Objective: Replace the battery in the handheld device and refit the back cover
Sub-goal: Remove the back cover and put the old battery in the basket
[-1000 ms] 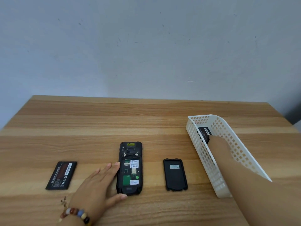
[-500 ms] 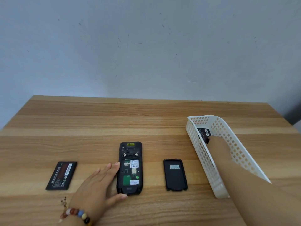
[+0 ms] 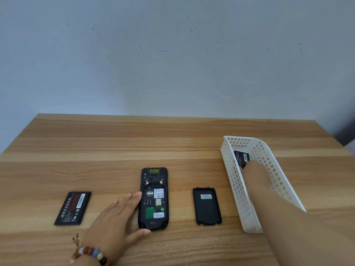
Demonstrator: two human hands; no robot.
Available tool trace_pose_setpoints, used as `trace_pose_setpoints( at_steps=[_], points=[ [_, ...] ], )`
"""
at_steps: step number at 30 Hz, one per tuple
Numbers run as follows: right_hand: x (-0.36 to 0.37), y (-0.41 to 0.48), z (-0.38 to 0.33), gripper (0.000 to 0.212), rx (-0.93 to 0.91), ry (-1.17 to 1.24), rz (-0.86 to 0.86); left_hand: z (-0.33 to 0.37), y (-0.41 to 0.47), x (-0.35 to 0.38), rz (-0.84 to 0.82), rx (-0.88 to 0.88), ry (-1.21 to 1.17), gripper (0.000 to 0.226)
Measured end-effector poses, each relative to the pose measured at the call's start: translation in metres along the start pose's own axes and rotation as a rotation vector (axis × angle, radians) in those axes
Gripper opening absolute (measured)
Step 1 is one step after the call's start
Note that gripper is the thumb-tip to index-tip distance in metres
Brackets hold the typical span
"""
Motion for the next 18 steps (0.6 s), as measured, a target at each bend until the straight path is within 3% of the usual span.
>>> trace_pose_setpoints(
  at_steps=[18],
  points=[
    [0.0047,0.0065,0.0067,0.037,-0.014,0.01,0.058,-0.0001,0.0013,-0.0006,-0.023,-0.003,0.042,0.087]
  ],
)
Point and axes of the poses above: each hand's wrist, its own y-axis towards the middle knuckle, its own x-axis out of the palm, z = x × y, the point moved 4 cm from there along y, towards the middle knuckle, and after that the axes turned 7 degrees about -y, right-handed, at the moved point
